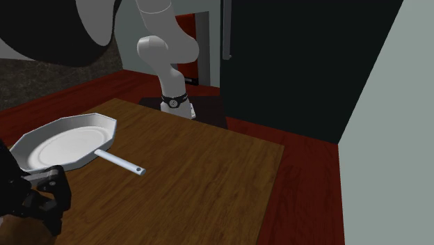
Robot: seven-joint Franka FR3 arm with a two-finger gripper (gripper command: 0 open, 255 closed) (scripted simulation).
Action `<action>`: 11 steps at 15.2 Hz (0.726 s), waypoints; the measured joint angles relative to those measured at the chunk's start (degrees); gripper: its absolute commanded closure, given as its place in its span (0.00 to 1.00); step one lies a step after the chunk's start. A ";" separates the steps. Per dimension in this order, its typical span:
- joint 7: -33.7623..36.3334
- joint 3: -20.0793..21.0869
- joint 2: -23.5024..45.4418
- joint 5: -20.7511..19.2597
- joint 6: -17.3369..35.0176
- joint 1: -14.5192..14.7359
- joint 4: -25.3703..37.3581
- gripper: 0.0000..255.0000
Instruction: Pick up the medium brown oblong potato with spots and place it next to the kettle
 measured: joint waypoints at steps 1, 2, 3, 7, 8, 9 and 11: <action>0.06 0.01 0.38 0.00 0.66 0.02 -0.27 1.00; 0.13 0.02 0.48 -0.01 1.32 0.05 -0.84 1.00; 0.10 0.02 0.68 -0.01 1.99 0.01 -1.31 1.00; 0.18 0.02 1.66 -0.01 4.50 -0.01 -2.84 1.00; 0.19 0.06 1.69 0.00 5.10 0.01 -3.12 1.00; 0.12 0.09 1.67 0.04 5.73 -0.03 -3.48 1.00; 0.26 0.13 2.40 0.02 6.82 0.04 -3.58 1.00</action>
